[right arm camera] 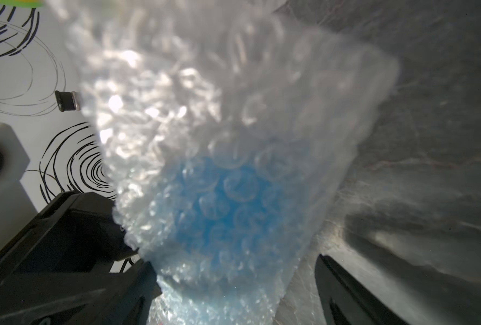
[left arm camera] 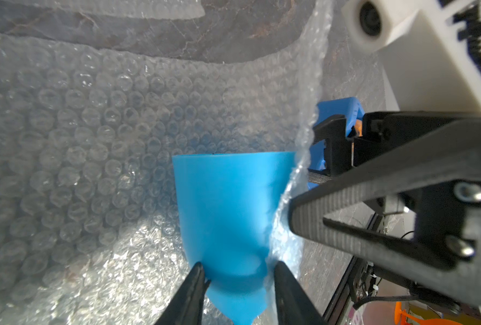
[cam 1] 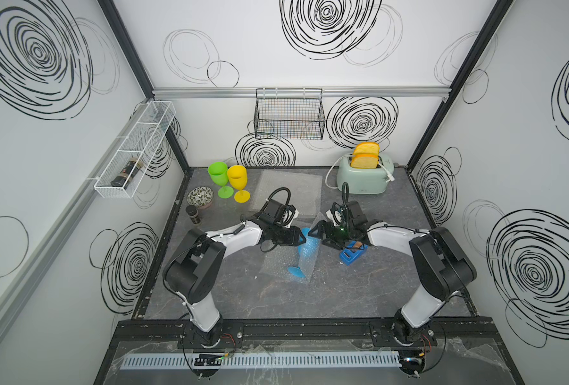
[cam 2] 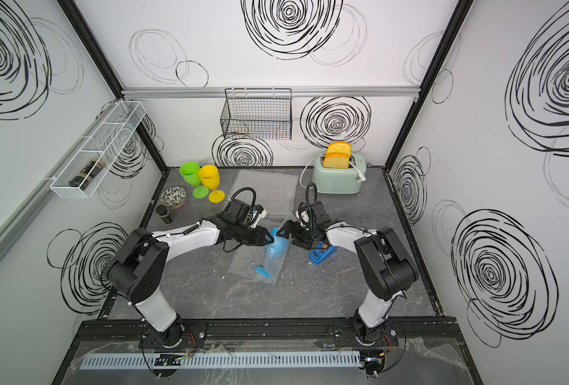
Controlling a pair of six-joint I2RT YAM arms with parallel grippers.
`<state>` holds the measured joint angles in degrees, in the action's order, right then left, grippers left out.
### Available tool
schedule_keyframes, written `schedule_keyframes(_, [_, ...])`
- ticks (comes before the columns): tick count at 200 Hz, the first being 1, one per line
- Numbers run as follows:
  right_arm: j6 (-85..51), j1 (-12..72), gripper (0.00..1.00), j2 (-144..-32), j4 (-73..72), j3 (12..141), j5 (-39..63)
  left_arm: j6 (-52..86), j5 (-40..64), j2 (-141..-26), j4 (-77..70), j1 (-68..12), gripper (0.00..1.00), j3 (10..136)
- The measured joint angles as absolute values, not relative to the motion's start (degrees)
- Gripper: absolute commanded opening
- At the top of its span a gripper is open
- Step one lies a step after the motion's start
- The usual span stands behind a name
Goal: Wrap wine glasses in bubble wrap
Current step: Wrap the wine glass in bubble wrap.
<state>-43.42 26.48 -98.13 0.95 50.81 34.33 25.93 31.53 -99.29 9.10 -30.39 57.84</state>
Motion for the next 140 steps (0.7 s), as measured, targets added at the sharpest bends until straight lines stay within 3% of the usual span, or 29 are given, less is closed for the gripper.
schedule_keyframes(29, [-43.35, 26.61, 0.86, -99.26, 0.56, 51.75, 34.59, 26.15, 31.55, -98.70, 9.67, -30.46, 0.60, 56.88])
schedule_keyframes(45, [-43.20, 26.81, 0.85, -99.74, 0.71, 52.49, 34.52, 26.24, 31.73, -96.97, 10.85, -30.50, 0.61, 55.55])
schedule_keyframes(140, [-41.54, 28.38, 0.85, -99.88, 2.17, 53.87, 32.71, 26.61, 34.92, -84.77, 11.94, -31.09, 0.32, 42.74])
